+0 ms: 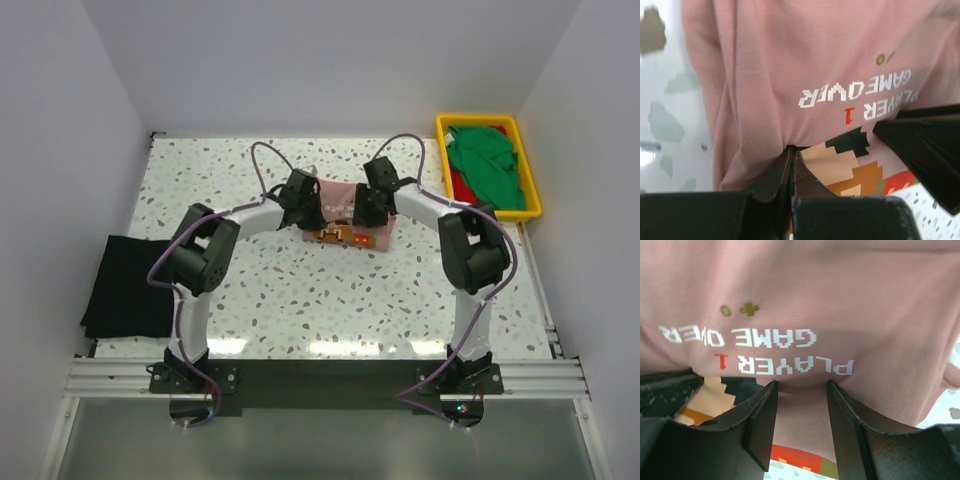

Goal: Fold and stack the t-shirts
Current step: Fold the tshirt

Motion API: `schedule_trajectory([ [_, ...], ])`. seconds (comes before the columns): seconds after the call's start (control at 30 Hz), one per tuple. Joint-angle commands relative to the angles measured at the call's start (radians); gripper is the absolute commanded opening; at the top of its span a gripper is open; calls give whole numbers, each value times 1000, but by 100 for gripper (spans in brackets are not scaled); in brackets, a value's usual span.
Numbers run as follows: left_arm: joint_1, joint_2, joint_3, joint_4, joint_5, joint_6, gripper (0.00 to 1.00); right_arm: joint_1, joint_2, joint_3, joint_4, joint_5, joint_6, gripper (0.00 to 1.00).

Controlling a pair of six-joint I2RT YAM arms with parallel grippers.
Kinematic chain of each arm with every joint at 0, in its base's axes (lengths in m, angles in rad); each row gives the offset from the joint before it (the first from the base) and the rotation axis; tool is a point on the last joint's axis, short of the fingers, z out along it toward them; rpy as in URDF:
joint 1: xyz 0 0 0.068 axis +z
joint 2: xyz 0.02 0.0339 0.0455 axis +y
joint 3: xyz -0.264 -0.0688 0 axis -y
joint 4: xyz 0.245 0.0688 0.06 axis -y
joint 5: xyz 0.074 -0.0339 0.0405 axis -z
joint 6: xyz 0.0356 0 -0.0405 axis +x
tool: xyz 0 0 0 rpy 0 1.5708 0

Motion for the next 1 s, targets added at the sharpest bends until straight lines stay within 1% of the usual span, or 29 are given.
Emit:
schedule_trajectory([
  [0.0, -6, -89, -138, -57, -48, -24, 0, 1, -38, -79, -47, 34, -33, 49],
  [0.13, -15, -211, -280, -18, -27, -51, 0, 29, -130, -199, -11, 9, -33, 49],
  [0.17, -17, -238, -340, -9, -18, -57, 0, 42, -175, -225, -6, 5, -33, 49],
  [0.2, -20, -293, -368, -1, -11, -69, 0, 50, -196, -274, 2, -4, -33, 49],
  [0.27, -26, -347, -444, 21, 12, -83, 0, 64, -237, -317, 31, -39, -36, 49],
  [0.33, -29, -407, -477, 31, 38, -95, 0, 66, -269, -347, 40, -63, -44, 50],
  [0.4, -29, -451, -486, 22, 39, -95, 0, 66, -277, -322, 22, -61, -57, 50],
  [0.43, -29, -464, -480, 16, 36, -88, 5, 64, -280, -305, -4, -54, -60, 50],
  [0.5, -26, -485, -451, 0, 23, -62, 9, 61, -300, -264, -18, -53, -56, 50],
  [0.53, -25, -482, -419, -6, 24, -48, 13, 61, -311, -253, -21, -53, -51, 50],
  [0.57, -23, -469, -397, -4, 30, -17, 13, 59, -317, -233, -24, -53, -42, 50],
  [0.63, -20, -444, -328, -21, 33, -2, 13, 52, -323, -216, -20, -25, -28, 50],
  [0.7, -20, -397, -296, 14, 48, 18, 14, 37, -303, -180, -24, -23, -21, 48],
  [0.73, -17, -374, -253, 14, 47, 18, 14, 14, -276, -163, -27, -35, -18, 47],
  [0.8, -9, -276, -201, 9, 61, 21, 13, -9, -237, -123, -18, -52, -13, 44],
  [0.87, 6, -175, -124, 6, 71, 18, 9, -49, -165, -69, -24, -81, -16, 42],
  [0.9, 21, -147, -88, 11, 52, 12, 8, -80, -117, -35, -21, -93, -18, 41],
  [0.93, 34, -122, -75, 20, 53, 3, 8, -100, -116, -35, -18, -109, -18, 39],
  [0.97, 47, -82, -66, 35, 58, -3, 8, -117, -77, -8, -17, -124, -18, 39],
])
